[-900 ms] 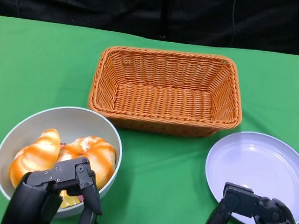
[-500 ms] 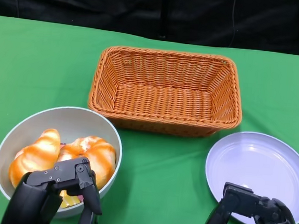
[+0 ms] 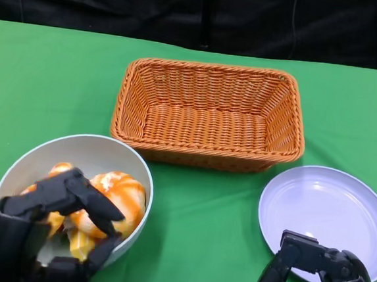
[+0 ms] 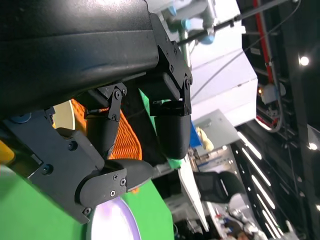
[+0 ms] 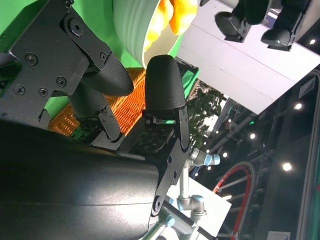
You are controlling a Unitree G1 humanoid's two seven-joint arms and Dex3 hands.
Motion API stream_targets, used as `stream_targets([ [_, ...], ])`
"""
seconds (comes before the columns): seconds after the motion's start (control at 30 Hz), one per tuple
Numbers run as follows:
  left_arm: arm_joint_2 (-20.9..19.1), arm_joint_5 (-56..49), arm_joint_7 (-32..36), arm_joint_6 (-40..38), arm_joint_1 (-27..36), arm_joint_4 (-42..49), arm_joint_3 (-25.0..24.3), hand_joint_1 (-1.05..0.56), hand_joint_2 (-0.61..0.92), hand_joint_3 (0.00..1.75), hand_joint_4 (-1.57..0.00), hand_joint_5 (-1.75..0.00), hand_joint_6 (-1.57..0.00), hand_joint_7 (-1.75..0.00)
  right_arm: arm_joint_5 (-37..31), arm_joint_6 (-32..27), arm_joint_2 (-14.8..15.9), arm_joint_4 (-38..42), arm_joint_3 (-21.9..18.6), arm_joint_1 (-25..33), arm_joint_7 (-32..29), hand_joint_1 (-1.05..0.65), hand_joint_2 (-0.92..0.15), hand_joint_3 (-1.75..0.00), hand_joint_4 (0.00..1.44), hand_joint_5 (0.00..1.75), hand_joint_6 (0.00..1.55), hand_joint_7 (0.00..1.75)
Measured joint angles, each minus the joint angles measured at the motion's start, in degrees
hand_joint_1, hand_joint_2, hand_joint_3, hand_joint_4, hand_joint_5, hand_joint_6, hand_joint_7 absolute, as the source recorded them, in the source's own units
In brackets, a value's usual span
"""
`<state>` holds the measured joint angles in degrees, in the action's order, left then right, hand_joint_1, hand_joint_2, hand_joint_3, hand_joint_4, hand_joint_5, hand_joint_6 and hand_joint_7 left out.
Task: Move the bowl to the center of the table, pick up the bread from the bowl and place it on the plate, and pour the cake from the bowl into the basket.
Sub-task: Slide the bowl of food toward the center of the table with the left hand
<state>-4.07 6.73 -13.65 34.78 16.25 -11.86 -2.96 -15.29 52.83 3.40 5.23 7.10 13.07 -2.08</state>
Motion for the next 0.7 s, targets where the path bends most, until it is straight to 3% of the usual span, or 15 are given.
stream_targets([
  [0.13,-0.88,-0.98,1.22,-0.67,-0.86,-1.01,-2.79,-0.38,0.70,0.57,-0.67,-0.91,-0.63,-0.54,-0.04,0.00,-0.07,0.01,0.04,-0.12,-0.15,-0.09,-0.16,-1.75,0.83,1.69,0.85,1.33],
  [0.27,-1.80,-2.60,2.29,-1.17,-1.51,-1.08,-5.15,-0.42,0.85,0.32,-0.58,-0.78,-0.62,-0.29,-0.09,0.01,-0.07,0.02,0.04,-0.22,-0.25,-0.09,-0.16,-1.75,0.83,1.69,0.85,1.33],
  [0.37,-2.24,-3.18,3.17,-1.26,-2.35,-0.43,-6.79,-0.46,0.91,0.22,-0.46,-0.72,-0.56,-0.19,-0.23,0.01,-0.07,0.01,0.03,-0.19,-0.29,-0.09,-0.16,-1.75,0.83,1.69,0.85,1.33],
  [0.5,-2.84,-6.83,5.94,-0.80,-4.24,1.82,-9.81,-0.55,0.92,0.24,-0.36,-0.70,-0.50,-0.12,-0.14,-0.07,-0.06,-0.12,0.06,0.00,-0.28,-0.09,-0.16,-1.75,0.83,1.69,0.85,1.33],
  [0.7,-4.53,-8.91,8.69,-0.31,-6.45,5.57,-13.39,-0.58,0.92,0.37,-0.09,-0.80,-0.37,-0.04,-0.07,-0.34,-0.01,-0.33,0.04,0.17,-0.28,-0.09,-0.16,-1.75,0.83,1.68,0.85,1.33],
])
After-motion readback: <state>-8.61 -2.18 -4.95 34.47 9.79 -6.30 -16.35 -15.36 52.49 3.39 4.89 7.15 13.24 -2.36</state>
